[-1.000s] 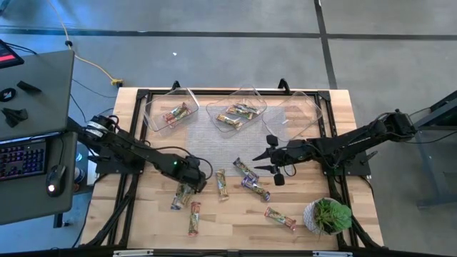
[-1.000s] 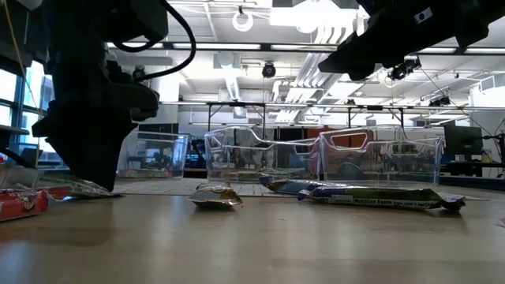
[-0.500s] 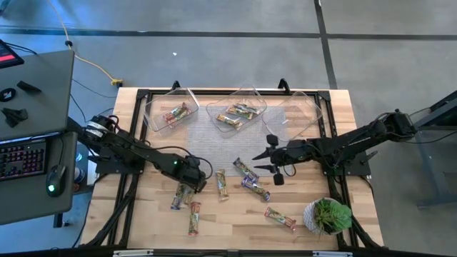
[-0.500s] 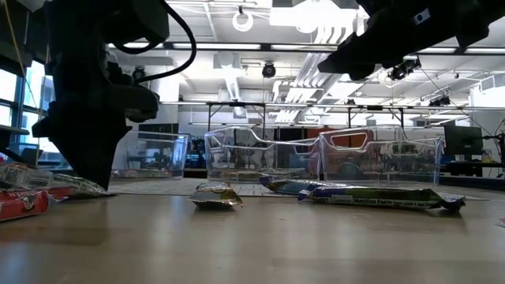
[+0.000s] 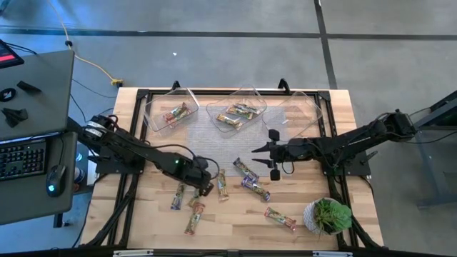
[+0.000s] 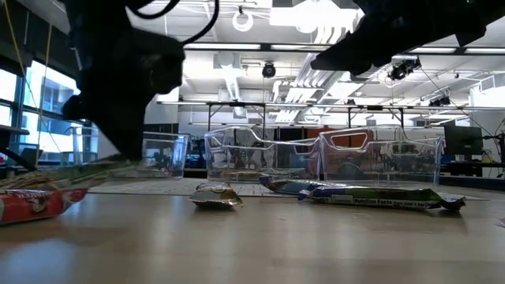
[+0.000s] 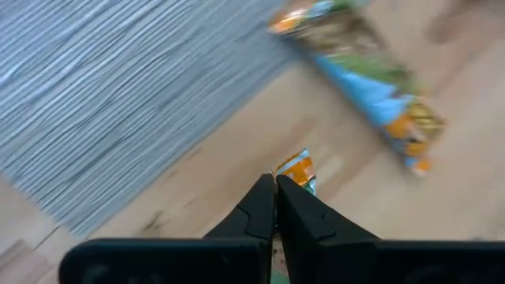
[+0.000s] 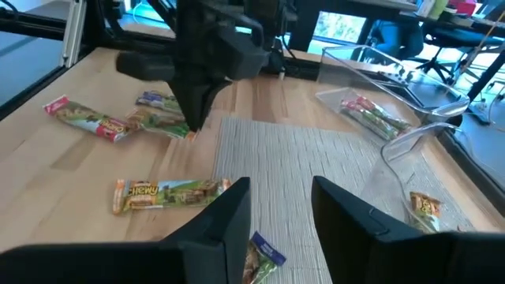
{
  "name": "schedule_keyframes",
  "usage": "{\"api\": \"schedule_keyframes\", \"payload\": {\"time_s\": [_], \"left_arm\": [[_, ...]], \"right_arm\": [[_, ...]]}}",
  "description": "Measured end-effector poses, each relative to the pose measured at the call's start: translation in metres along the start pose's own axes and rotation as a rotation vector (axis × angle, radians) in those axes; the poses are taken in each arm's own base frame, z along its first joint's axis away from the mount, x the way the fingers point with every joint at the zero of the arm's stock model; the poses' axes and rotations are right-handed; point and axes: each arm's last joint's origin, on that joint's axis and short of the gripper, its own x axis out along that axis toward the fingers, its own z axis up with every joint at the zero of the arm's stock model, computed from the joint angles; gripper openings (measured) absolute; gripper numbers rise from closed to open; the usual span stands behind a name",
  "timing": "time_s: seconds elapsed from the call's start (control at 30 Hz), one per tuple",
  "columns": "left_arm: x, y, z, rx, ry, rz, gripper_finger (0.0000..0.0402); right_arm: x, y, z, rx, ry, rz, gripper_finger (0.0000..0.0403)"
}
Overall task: Pick and place Granola Bars by type
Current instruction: Put the yellow granola bar into the middle transparent bin
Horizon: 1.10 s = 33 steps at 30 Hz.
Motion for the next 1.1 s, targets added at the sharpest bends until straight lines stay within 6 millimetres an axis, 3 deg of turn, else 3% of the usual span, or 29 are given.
{"api": "schedule_keyframes", "payload": {"time_s": [0.3, 0.63, 0.87, 1.1], "left_arm": [[-0.014, -0.016, 0.01, 0.076, -0.09, -0.039, 0.0001], [-0.016, -0.012, 0.03, 0.07, -0.301, 0.048, 0.0], [-0.018, -0.008, 0.068, 0.103, -0.478, 0.039, 0.0], [-0.032, -0.004, 0.126, 0.209, -0.665, -0.044, 0.0]], "right_arm": [[0.0, 0.001, 0.0, 0.019, 0.001, 0.012, 0.0119], [0.0, 0.003, 0.0, 0.069, -0.002, 0.088, 0.0119], [0.0, 0.003, 0.0, 0.069, -0.002, 0.088, 0.0119], [0.0, 0.003, -0.001, 0.061, 0.003, 0.088, 0.0119]]}}
